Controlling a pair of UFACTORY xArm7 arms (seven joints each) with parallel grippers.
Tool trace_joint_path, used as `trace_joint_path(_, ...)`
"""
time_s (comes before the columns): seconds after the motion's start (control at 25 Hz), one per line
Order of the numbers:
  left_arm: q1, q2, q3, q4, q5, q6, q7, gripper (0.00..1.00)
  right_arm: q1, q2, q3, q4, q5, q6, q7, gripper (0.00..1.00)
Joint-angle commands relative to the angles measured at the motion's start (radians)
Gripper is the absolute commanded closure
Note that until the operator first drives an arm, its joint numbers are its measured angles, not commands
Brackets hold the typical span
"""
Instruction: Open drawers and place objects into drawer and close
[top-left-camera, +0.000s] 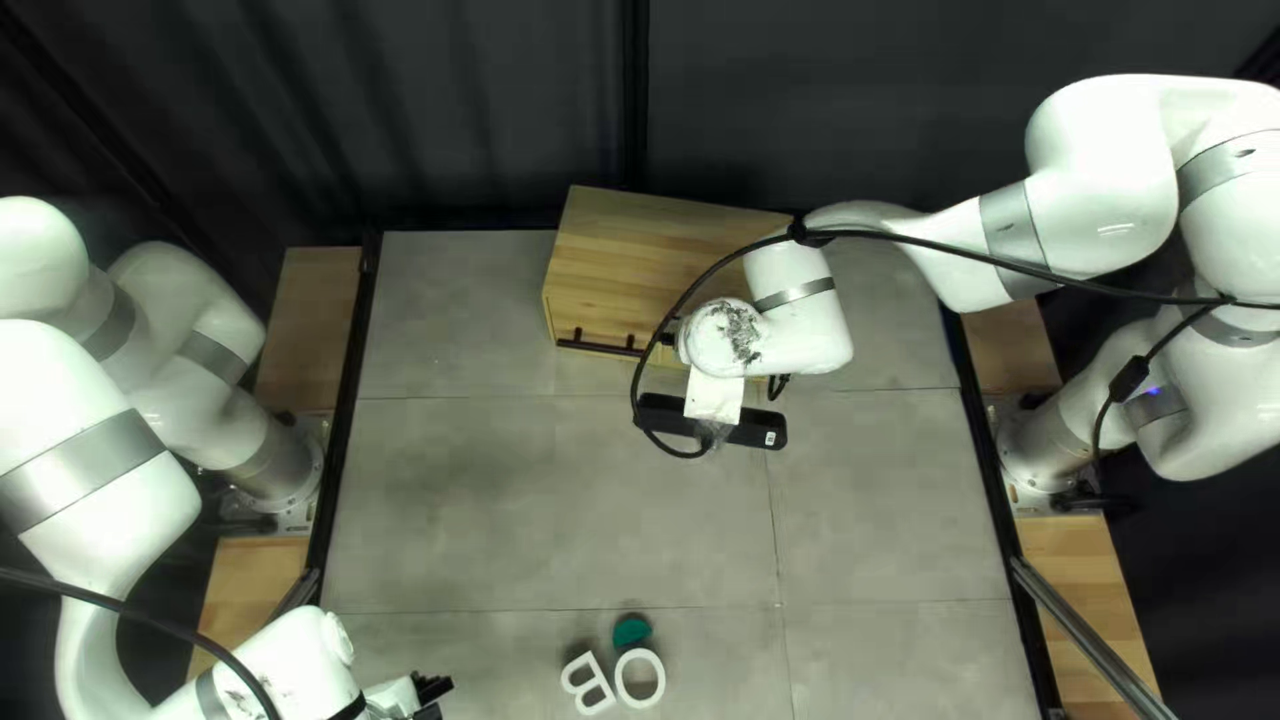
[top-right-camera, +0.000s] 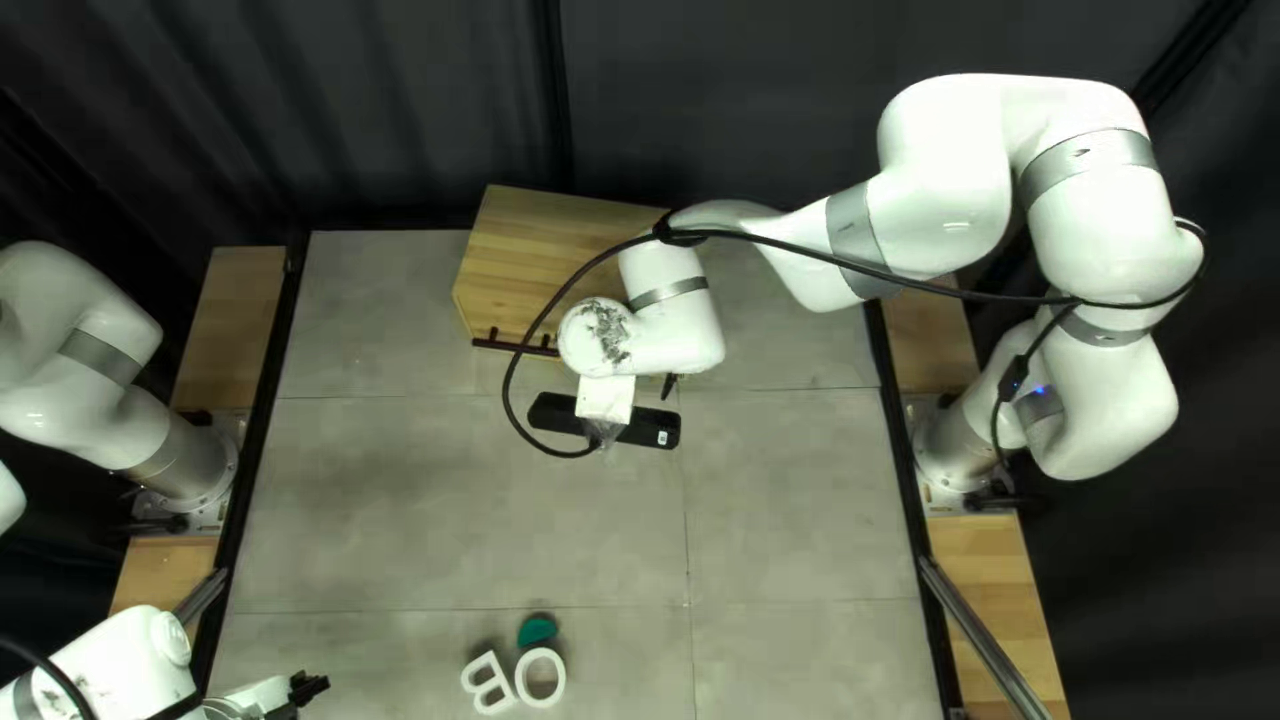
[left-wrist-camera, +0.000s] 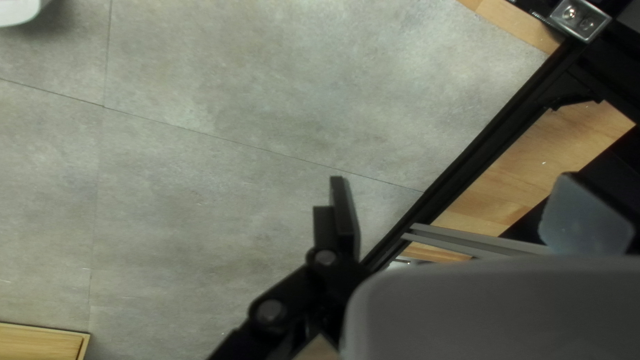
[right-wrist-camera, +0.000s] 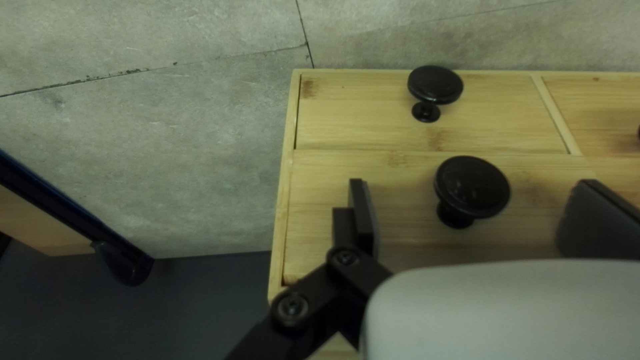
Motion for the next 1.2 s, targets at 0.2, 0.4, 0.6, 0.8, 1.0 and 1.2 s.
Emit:
trace_joint_path(0.2,0.0,0.0,0.0,0.0,0.0,0.0,0.0,0.0,0.0,0.008,-0.004,-0.001,-0.01,0.002,0.009,0.0)
trace_joint_path(0.4,0.0,0.0,0.0,0.0,0.0,0.0,0.0,0.0,0.0,0.005,-0.006,-0.008,-0.014,0.007,0.012,0.0)
trace_joint_path(0.6,0.0,0.0,0.0,0.0,0.0,0.0,0.0,0.0,0.005,-0.002,-0.003,-0.011,-0.015,0.019,0.018,0.0)
trace_joint_path(0.8,0.0,0.0,0.0,0.0,0.0,0.0,0.0,0.0,0.035,-0.024,0.021,0.011,-0.002,0.066,0.03,0.0)
trace_joint_path(1.0,0.0,0.0,0.0,0.0,0.0,0.0,0.0,0.0,0.076,-0.04,0.054,0.017,0.013,0.089,0.079,0.0)
trace_joint_path(1.2,0.0,0.0,0.0,0.0,0.0,0.0,0.0,0.0,0.123,-0.013,0.088,0.025,0.027,0.079,0.179,0.0)
